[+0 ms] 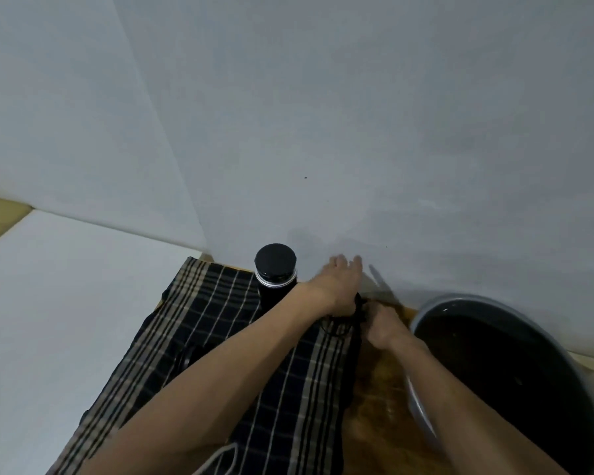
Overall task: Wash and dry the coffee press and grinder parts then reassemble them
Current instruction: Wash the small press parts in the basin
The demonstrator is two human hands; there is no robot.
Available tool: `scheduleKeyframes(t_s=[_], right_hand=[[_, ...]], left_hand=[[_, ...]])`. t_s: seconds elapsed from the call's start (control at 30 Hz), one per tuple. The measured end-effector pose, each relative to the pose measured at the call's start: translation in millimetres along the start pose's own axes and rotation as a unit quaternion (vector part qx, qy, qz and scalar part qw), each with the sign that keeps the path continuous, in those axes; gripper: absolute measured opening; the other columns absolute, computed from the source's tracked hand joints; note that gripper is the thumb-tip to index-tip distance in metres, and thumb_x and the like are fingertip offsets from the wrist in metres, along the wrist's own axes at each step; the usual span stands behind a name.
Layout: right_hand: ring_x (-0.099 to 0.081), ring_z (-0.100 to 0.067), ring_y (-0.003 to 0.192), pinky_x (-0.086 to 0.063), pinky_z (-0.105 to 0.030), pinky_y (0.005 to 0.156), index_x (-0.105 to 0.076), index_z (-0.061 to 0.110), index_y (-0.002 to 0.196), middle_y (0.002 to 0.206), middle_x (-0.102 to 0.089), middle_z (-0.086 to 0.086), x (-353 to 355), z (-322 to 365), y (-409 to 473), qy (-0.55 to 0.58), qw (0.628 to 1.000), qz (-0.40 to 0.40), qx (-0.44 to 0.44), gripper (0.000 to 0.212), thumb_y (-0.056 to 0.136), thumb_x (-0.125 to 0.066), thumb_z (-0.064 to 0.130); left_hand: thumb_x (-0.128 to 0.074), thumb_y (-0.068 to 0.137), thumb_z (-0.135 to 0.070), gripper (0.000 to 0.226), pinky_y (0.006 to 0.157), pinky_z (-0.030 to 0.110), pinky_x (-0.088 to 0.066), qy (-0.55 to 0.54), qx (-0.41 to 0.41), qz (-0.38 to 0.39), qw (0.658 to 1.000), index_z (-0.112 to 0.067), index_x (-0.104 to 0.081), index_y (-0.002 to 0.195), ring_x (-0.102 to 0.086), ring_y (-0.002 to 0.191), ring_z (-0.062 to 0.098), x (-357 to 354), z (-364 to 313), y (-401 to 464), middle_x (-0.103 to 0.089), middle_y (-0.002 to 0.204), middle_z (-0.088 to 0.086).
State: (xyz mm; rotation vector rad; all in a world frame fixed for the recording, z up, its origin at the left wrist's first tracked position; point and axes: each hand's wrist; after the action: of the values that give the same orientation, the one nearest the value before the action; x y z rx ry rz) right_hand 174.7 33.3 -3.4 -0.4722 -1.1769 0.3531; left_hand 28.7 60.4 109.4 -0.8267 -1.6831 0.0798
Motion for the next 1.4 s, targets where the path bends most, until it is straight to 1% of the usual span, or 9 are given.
scheduleKeyframes(t_s=[0.17,0.3,0.43,0.6,0.8,1.0,1.13,1.27,1.4], right_hand=[[-0.065,-0.031,0.115,-0.052,-0.029,0.094,-0.07,0.003,0.122,0.126,-0.068,-0.014,89.1,28.1,-40.6,-0.045,0.998,-0.027,0.019,0.032,0.092,-0.061,0.011],[-0.066,-0.026,0.112,-0.054,-0.035,0.1,-0.068,0.014,0.129,0.131,-0.067,-0.009,130.8,89.2,-69.1,0.038,0.991,-0.085,0.096,0.035,0.094,-0.062,0.017],[-0.064,-0.03,0.107,-0.054,-0.041,0.093,-0.062,0.014,0.13,0.128,-0.063,-0.008,128.6,157.4,-80.7,0.036,0.984,-0.111,0.132,0.045,0.098,-0.058,0.046],[-0.063,-0.03,0.11,-0.042,-0.034,0.076,-0.062,0.012,0.126,0.123,-0.064,-0.009,100.8,218.6,-71.7,-0.063,0.985,-0.126,0.099,0.053,0.096,-0.057,0.055],[-0.057,-0.026,0.087,-0.048,-0.032,0.069,-0.065,0.013,0.112,0.1,-0.056,-0.004,85.5,242.5,-56.1,-0.12,0.979,-0.138,0.092,0.029,0.09,-0.072,0.03],[-0.054,-0.025,0.078,-0.04,-0.029,0.055,-0.054,0.015,0.087,0.082,-0.048,-0.002,86.9,242.3,-51.7,-0.07,0.981,-0.159,0.086,0.026,0.084,-0.074,0.03],[-0.055,-0.025,0.077,-0.046,-0.03,0.062,-0.055,0.013,0.092,0.089,-0.053,-0.004,87.9,240.4,-53.8,-0.043,0.983,-0.157,0.084,0.03,0.085,-0.075,0.034],[-0.049,-0.017,0.064,-0.035,-0.026,0.049,-0.052,0.013,0.079,0.081,-0.052,-0.002,103.0,234.8,-56.2,0.045,0.986,-0.139,0.075,0.032,0.084,-0.073,0.036],[-0.056,-0.019,0.069,-0.04,-0.025,0.051,-0.054,0.013,0.081,0.089,-0.059,-0.004,112.0,220.9,-61.1,0.09,0.988,-0.108,0.062,0.034,0.083,-0.073,0.04]], left_hand=[[-0.05,0.086,0.007,0.052,0.102,0.031,-0.049,-0.157,-0.048,-0.173,0.971,-0.006,-0.063,0.134,-0.063,0.12,0.022,89.2,20.2,-57.4,-0.07,0.127,0.01],[-0.045,0.079,0.01,0.038,0.074,0.027,-0.053,-0.29,0.003,-0.28,0.915,-0.006,-0.074,0.098,-0.071,0.081,0.017,98.9,71.0,-88.8,-0.077,0.085,0.005],[-0.044,0.082,0.009,0.045,0.084,0.035,-0.056,-0.324,0.129,-0.308,0.885,-0.016,-0.065,0.113,-0.069,0.099,0.023,50.7,140.7,-82.7,-0.072,0.102,0.004],[-0.081,0.069,-0.001,0.099,0.1,0.045,-0.055,-0.414,0.112,-0.111,0.896,-0.022,-0.036,0.155,-0.059,0.124,0.026,-17.0,166.4,-81.9,-0.051,0.147,0.009],[-0.095,0.069,-0.012,0.071,0.078,0.003,-0.046,-0.428,0.035,-0.176,0.886,-0.027,-0.049,0.122,-0.06,0.098,-0.018,-44.3,146.7,-62.9,-0.063,0.114,-0.015],[-0.096,0.065,-0.031,0.075,0.094,0.029,-0.055,-0.398,0.067,-0.244,0.882,-0.015,-0.057,0.128,-0.067,0.11,0.013,-54.7,147.2,-49.7,-0.072,0.116,-0.003],[-0.096,0.066,-0.025,0.072,0.083,0.016,-0.052,-0.394,0.05,-0.246,0.884,-0.015,-0.057,0.127,-0.067,0.107,0.011,-54.8,145.6,-44.4,-0.071,0.115,-0.004],[-0.098,0.062,-0.031,0.083,0.103,0.042,-0.054,-0.409,0.023,-0.246,0.879,-0.026,-0.055,0.134,-0.067,0.116,0.012,-57.6,155.2,-43.4,-0.072,0.123,-0.007],[-0.099,0.061,-0.031,0.088,0.106,0.043,-0.052,-0.408,0.03,-0.221,0.885,-0.026,-0.054,0.137,-0.067,0.115,0.008,-53.6,153.6,-40.9,-0.072,0.123,-0.008]])
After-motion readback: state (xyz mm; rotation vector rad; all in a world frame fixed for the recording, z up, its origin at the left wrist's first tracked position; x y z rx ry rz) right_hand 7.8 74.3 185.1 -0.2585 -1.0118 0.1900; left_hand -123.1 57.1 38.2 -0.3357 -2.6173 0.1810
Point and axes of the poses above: each hand's wrist, its own y-axis towards the middle knuckle, its own x-axis out of the back of the hand, z = x × y
